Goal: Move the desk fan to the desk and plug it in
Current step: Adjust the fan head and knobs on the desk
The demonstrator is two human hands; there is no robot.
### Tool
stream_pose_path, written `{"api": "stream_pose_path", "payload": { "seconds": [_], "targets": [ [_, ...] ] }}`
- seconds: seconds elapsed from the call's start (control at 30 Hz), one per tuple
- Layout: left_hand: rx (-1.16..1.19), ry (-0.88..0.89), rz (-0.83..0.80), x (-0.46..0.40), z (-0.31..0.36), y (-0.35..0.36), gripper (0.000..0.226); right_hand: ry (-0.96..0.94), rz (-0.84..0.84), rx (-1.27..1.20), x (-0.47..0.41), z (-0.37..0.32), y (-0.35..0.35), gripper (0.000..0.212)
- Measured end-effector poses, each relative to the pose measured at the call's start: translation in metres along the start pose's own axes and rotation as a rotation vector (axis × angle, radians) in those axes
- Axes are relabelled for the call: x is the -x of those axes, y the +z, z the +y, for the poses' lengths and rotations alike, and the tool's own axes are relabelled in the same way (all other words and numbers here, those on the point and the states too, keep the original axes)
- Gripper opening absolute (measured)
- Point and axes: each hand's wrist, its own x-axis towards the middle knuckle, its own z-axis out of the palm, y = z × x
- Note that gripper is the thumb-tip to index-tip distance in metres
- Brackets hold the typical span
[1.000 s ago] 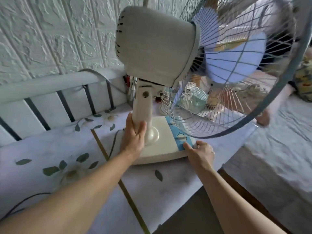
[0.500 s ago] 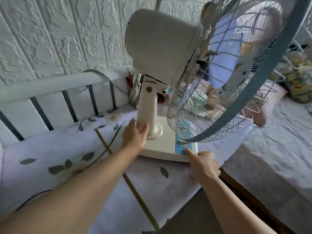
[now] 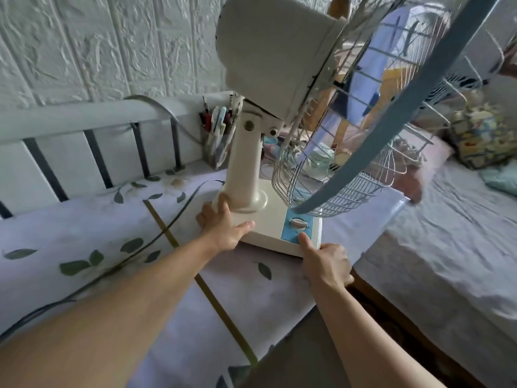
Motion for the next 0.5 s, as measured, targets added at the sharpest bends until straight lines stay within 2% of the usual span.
{"api": "stream_pose_path", "payload": {
  "seconds": [0.27, 0.5],
  "targets": [
    [-0.045, 0.058, -0.048, -0.0026, -0.0063, -0.0023, 0.100, -0.066, 0.061, 0.029, 0.0035, 0.0032, 0.0049, 0.060],
    [-0.080, 0.063, -0.102, 0.0001, -0.0034, -0.0046, 0.106, -0.008, 0.035, 0.036, 0.0023, -0.0019, -0.0002, 0.062]
  ]
}}
